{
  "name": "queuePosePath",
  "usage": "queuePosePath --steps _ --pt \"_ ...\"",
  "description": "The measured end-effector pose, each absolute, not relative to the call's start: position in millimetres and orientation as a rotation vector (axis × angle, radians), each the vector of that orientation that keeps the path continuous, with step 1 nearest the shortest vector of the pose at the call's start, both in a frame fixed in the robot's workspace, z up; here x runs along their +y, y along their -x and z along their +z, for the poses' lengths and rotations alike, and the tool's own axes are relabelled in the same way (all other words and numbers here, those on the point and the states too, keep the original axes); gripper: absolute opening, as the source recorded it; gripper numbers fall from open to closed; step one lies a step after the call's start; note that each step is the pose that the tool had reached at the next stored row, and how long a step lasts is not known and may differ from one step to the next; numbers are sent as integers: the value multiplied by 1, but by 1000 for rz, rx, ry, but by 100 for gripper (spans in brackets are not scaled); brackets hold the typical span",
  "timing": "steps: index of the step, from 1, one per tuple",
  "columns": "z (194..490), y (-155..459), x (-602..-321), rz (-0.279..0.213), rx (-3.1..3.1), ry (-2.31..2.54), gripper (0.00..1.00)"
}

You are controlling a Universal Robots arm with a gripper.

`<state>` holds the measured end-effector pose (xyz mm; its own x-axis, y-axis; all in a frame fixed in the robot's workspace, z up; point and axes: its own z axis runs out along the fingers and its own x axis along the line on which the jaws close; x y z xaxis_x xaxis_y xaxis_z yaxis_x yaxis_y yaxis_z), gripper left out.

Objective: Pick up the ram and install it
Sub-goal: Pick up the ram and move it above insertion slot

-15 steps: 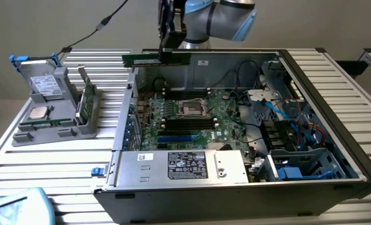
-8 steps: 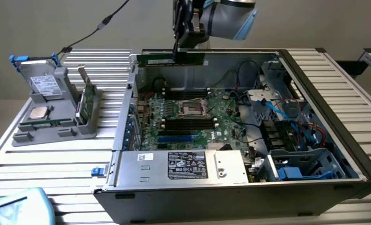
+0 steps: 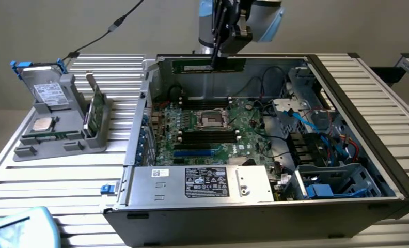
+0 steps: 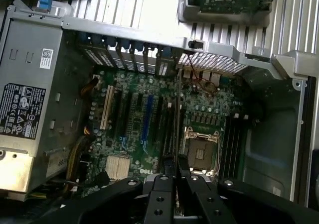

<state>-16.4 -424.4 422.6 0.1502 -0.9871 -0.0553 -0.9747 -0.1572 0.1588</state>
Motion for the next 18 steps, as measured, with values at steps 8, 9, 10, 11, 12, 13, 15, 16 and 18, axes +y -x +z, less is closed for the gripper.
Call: queuePosePath --steps 8,9,10,11,12,13,15,16,18 --pt "419 14 -424 -225 -2069 -2261 14" --pt "418 14 -424 -227 -2085 -2249 14" --pt "418 14 -424 -229 -2100 -2237 14" --pt "417 14 -424 -231 -2116 -2224 14" --pt "416 14 -424 -233 -2130 -2212 14" --pt "415 14 -424 -234 -2144 -2201 14" --pt "413 12 -424 -237 -2164 -2184 14" --pt "412 10 -424 -237 -2168 -2180 14" --pt "408 4 -424 -237 -2171 -2178 14"
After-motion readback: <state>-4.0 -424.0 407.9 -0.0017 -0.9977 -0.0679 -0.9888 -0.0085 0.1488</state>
